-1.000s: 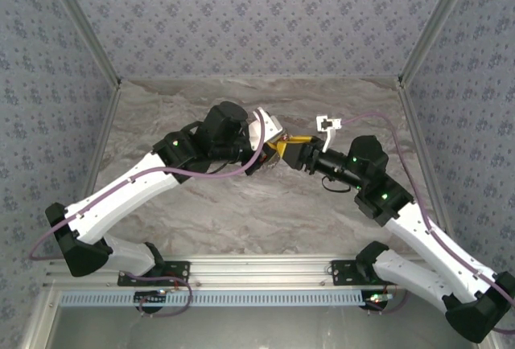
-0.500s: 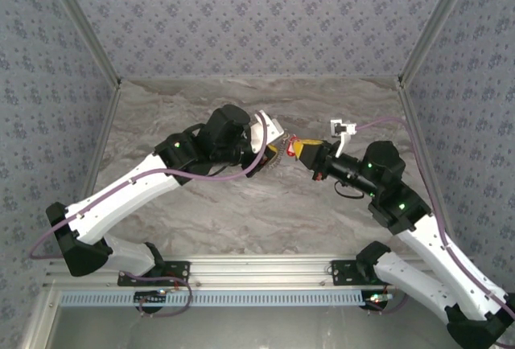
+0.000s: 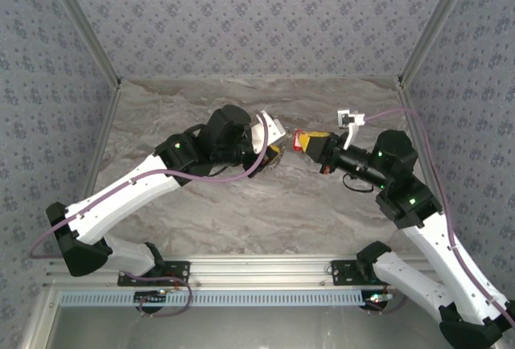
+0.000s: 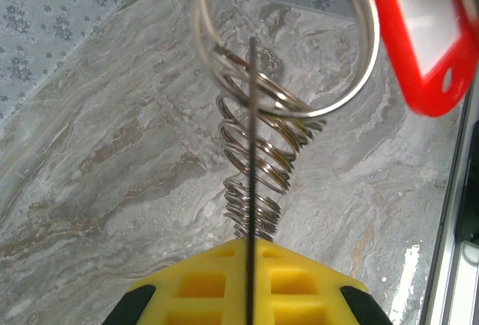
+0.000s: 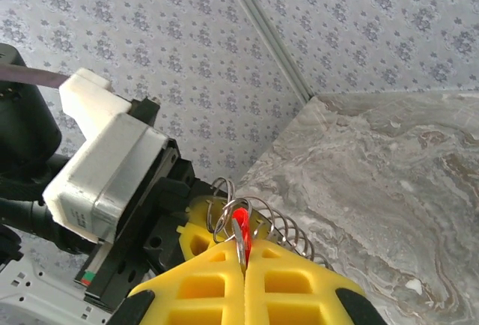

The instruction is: Put the keys on the keyring

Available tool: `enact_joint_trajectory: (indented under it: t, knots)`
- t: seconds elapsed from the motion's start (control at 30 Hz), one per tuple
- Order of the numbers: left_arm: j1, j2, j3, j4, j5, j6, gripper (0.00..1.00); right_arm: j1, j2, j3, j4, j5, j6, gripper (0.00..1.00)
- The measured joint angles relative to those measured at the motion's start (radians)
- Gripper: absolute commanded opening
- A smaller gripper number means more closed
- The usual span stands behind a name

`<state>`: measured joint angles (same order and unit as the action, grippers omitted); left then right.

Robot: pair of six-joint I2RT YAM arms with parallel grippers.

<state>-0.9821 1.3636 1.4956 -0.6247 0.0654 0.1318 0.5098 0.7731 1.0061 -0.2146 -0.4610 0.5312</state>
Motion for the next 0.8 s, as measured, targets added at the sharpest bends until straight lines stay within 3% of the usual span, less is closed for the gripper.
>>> enact_joint_trajectory:
  t: [0.23, 0.6, 0.67, 0.73, 0.8]
  knots:
    - [0.0, -0.026, -0.024, 0.032, -0.011, -0.001, 0.0, -0.021, 0.011, 0.012, 0.003, -0.078, -0.001, 0.0]
    - [-0.006, -0.068, -0.084, 0.116, 0.015, -0.013, 0.0, -0.021, -0.008, -0.009, 0.039, -0.078, 0.002, 0.0]
    - [-0.006, -0.076, -0.102, 0.14, 0.037, -0.023, 0.11, -0.021, -0.008, -0.009, 0.039, -0.064, 0.001, 0.0]
    - [-0.005, -0.091, -0.122, 0.158, 0.054, -0.045, 0.29, -0.024, -0.007, -0.005, 0.038, -0.034, -0.003, 0.0]
    - [0.005, -0.115, -0.136, 0.159, 0.067, -0.063, 0.38, -0.041, 0.002, 0.016, 0.029, -0.003, -0.02, 0.0]
